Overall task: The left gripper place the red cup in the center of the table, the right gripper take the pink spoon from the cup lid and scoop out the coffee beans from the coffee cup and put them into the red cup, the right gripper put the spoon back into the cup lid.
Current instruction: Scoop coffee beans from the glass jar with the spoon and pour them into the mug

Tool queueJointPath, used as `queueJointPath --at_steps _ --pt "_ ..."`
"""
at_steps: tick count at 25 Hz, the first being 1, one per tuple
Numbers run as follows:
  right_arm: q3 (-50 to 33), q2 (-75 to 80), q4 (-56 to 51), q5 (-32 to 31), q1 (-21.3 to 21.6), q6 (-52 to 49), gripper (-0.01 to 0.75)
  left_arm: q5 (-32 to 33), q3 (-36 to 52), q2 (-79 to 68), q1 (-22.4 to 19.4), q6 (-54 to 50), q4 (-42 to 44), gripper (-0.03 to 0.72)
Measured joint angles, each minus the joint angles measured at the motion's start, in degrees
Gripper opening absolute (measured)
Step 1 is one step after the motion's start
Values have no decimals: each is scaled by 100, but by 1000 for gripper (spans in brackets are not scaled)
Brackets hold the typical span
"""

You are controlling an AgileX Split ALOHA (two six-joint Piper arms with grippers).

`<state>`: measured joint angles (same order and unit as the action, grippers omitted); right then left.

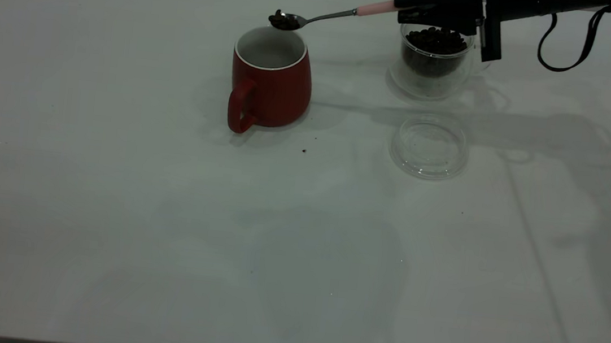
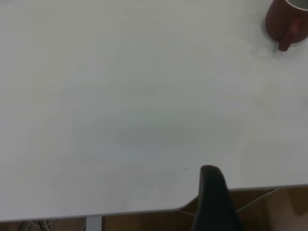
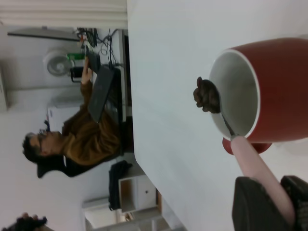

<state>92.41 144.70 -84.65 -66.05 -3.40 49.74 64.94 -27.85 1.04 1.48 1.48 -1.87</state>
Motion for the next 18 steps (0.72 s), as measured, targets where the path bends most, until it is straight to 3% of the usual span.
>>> queueJointPath --at_steps 7,13,18 --pt "0 0 0 0 -12 1360 113 0 0 0 0 0 0 529" --pt "0 0 -5 14 -12 3551 113 0 0 0 0 0 0 529" --pt "0 0 -127 164 -12 4231 113 0 0 0 0 0 0 529"
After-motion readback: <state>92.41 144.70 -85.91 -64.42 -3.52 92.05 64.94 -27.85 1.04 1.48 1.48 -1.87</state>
